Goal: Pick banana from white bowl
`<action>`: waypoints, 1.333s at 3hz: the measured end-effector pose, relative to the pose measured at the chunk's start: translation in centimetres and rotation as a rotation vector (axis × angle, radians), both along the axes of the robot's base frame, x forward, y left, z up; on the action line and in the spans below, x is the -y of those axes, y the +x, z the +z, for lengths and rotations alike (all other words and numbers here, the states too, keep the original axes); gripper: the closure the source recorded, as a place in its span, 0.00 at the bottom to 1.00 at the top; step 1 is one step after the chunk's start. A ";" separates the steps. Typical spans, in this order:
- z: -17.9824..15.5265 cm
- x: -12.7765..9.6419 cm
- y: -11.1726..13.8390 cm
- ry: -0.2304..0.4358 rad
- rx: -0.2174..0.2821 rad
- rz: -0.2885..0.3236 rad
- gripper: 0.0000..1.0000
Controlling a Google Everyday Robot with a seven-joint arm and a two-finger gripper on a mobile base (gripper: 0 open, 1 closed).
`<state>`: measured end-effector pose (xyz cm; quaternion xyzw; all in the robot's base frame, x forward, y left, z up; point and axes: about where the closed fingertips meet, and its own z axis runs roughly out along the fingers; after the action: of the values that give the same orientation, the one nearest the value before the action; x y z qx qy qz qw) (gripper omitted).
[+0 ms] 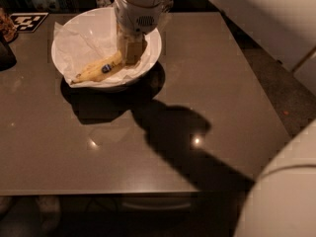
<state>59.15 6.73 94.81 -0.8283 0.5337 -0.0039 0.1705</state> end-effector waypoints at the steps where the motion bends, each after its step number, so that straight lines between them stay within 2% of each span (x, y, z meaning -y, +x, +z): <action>1: 1.8 0.3 -1.6 0.047 0.034 0.044 1.00; 2: 3.1 0.9 -3.4 0.095 0.065 0.077 1.00; 4: 4.8 1.5 -4.9 0.145 0.097 0.121 1.00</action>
Offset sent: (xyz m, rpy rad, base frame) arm -0.0564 -0.0184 0.0477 0.1538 -0.1036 0.1129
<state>54.21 5.21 99.59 -0.8433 0.4726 0.0051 0.2557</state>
